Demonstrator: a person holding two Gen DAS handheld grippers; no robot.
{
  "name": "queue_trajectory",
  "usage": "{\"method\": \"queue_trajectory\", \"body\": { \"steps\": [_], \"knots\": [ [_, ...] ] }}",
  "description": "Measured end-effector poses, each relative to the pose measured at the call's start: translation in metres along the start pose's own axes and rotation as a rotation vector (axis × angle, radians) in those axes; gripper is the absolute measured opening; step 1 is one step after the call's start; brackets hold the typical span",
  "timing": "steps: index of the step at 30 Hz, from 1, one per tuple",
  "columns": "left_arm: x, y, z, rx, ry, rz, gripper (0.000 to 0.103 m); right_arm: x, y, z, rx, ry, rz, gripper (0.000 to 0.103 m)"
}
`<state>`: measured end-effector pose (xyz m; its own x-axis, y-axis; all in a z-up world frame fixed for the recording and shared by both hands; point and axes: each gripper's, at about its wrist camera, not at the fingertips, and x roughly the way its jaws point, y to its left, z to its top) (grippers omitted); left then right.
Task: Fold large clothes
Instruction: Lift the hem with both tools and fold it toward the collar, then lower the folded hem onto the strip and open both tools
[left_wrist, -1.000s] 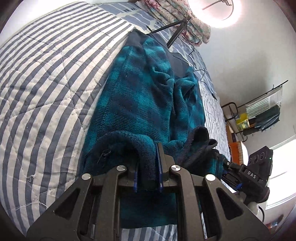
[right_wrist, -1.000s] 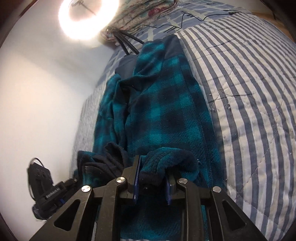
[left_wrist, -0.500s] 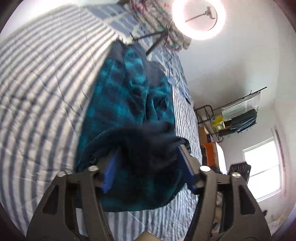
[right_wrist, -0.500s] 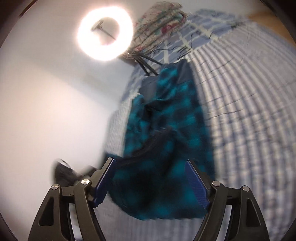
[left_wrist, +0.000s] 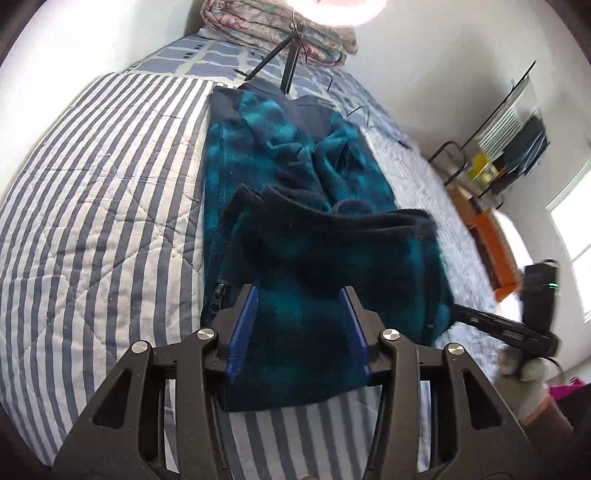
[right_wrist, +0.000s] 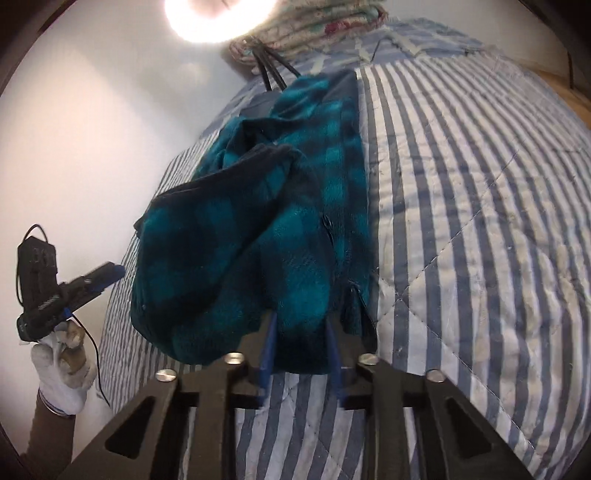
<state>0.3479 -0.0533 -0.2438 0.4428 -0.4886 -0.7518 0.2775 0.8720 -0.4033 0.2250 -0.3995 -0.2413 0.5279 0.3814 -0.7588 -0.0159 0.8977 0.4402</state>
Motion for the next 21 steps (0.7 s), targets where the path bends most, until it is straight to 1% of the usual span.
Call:
{"method": "queue_trajectory", "body": {
  "steps": [2, 3, 4, 6, 7, 8, 9, 10, 11, 12, 14, 16, 18, 20, 21],
  "knots": [
    [0.014, 0.0, 0.001, 0.003, 0.006, 0.03, 0.047, 0.003, -0.007, -0.013, 0.027, 0.009, -0.023, 0.017],
    [0.023, 0.001, 0.002, 0.007, 0.011, 0.066, 0.045, 0.007, -0.009, -0.017, 0.027, 0.016, -0.032, 0.017],
    [0.035, 0.003, 0.003, 0.009, 0.032, 0.11, 0.043, 0.008, -0.009, -0.016, 0.028, 0.02, -0.035, 0.017],
    [0.047, 0.006, 0.005, 0.008, 0.048, 0.143, 0.042, 0.005, -0.008, -0.01, 0.038, 0.036, -0.046, 0.019],
    [0.048, 0.006, 0.006, 0.01, 0.043, 0.145, 0.042, 0.003, -0.006, -0.006, 0.038, 0.039, -0.06, 0.025],
    [0.045, 0.005, 0.006, 0.016, 0.032, 0.147, 0.042, -0.005, -0.001, -0.003, 0.018, 0.023, -0.1, 0.029],
    [0.038, 0.003, 0.006, 0.022, 0.012, 0.135, 0.042, -0.016, 0.007, -0.001, -0.025, -0.017, -0.144, 0.033],
    [0.031, 0.002, 0.006, 0.024, -0.008, 0.116, 0.042, -0.027, 0.017, 0.001, -0.075, -0.055, -0.167, 0.033],
    [0.026, 0.001, 0.005, 0.028, -0.022, 0.101, 0.042, -0.035, 0.025, 0.001, -0.116, -0.086, -0.171, 0.033],
    [0.021, -0.001, 0.005, 0.034, -0.035, 0.086, 0.042, -0.043, 0.033, 0.001, -0.153, -0.117, -0.163, 0.033],
    [0.016, -0.006, 0.007, 0.056, -0.053, 0.074, 0.042, -0.05, 0.052, 0.007, -0.226, -0.182, -0.097, 0.035],
    [0.02, -0.011, 0.011, 0.082, -0.048, 0.082, 0.042, -0.043, 0.067, 0.017, -0.268, -0.207, -0.035, 0.035],
    [0.03, -0.014, 0.017, 0.093, -0.039, 0.09, 0.042, -0.026, 0.078, 0.032, -0.284, -0.196, -0.008, 0.035],
    [0.041, -0.015, 0.024, 0.106, -0.033, 0.106, 0.042, 0.003, 0.085, 0.051, -0.296, -0.131, -0.005, 0.034],
    [0.047, -0.016, 0.028, 0.112, -0.029, 0.118, 0.042, 0.011, 0.083, 0.055, -0.293, -0.117, -0.007, 0.033]
  ]
}}
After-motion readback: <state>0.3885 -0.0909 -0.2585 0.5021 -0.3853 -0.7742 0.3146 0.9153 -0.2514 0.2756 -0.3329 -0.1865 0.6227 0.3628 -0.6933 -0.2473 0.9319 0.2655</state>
